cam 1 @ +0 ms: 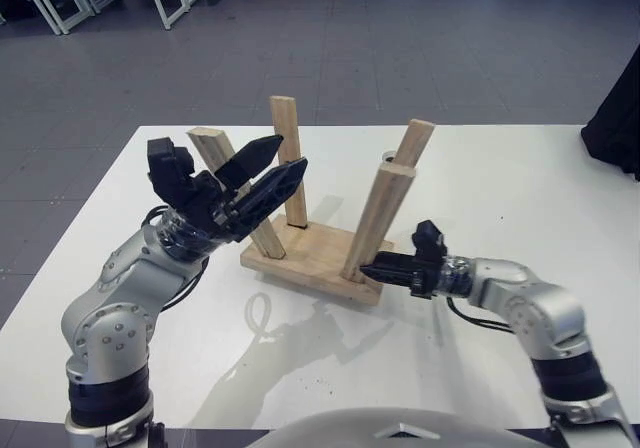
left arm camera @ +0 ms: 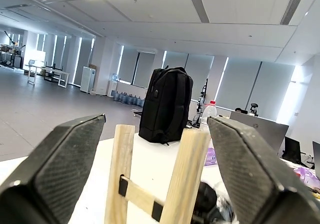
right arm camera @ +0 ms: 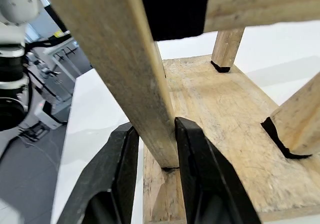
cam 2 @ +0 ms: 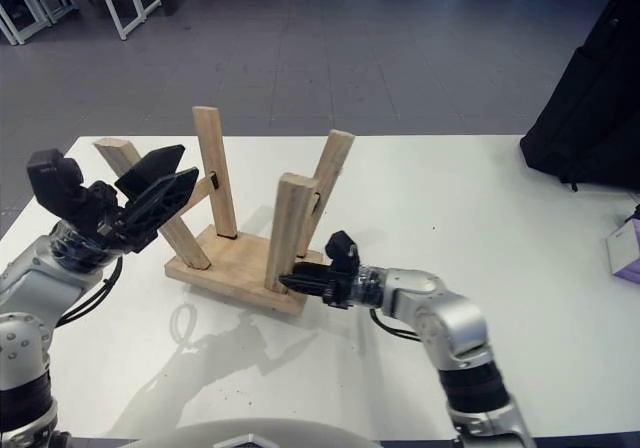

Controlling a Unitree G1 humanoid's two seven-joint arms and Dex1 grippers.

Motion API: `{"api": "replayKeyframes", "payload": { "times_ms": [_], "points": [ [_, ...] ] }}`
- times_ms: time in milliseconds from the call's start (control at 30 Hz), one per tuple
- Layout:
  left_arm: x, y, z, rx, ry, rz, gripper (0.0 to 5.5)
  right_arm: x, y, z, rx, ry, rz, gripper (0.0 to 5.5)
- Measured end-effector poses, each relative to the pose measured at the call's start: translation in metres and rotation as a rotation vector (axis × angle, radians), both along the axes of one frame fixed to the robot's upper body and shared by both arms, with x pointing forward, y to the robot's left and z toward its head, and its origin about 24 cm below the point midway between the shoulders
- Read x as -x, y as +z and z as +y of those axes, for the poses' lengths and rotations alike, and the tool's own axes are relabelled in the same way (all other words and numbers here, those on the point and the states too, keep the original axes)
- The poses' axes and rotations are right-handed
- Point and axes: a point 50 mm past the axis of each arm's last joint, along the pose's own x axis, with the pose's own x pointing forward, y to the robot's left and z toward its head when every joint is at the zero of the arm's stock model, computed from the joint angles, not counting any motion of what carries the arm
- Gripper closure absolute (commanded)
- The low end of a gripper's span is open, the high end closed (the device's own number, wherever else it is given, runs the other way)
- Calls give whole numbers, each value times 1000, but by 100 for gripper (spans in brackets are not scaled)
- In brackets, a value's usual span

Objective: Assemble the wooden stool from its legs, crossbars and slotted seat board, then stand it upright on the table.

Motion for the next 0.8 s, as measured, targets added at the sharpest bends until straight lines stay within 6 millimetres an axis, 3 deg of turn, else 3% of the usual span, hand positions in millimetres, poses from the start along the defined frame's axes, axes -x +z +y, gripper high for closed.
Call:
{"api": "replayKeyframes", "payload": {
  "times_ms": [233, 300, 400, 567, 800],
  "points": [
    [31, -1, -24, 75, -24, -46, 172, 10, 21, -46, -93, 121, 400, 449],
    [44, 1, -35, 102, -56, -76, 172, 23, 27, -61, -81, 198, 586, 449],
    [50, -4, -39, 103, -54, -56, 172, 35, 20, -71, -55, 235, 798, 452],
    [53, -7, -38, 106, -52, -38, 172, 20, 17, -70, -92, 174, 768, 452],
    [51, -9, -36, 78, -50, -28, 172, 7, 13, -72, -82, 80, 747, 306]
  ]
}}
